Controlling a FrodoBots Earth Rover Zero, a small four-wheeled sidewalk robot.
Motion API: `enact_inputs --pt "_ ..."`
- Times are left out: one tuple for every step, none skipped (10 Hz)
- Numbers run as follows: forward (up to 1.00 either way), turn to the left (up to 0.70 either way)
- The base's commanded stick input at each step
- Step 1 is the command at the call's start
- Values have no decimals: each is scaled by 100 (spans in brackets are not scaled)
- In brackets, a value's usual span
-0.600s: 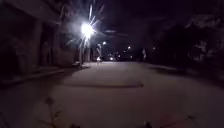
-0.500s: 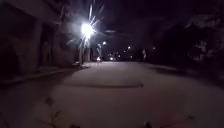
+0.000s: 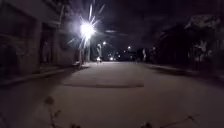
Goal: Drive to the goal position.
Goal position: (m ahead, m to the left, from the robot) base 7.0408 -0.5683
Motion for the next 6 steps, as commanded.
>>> enact_inputs --pt "46 0" --pt "50 0" --pt "50 0" --pt "50 0" --pt "50 0" --pt "50 0"
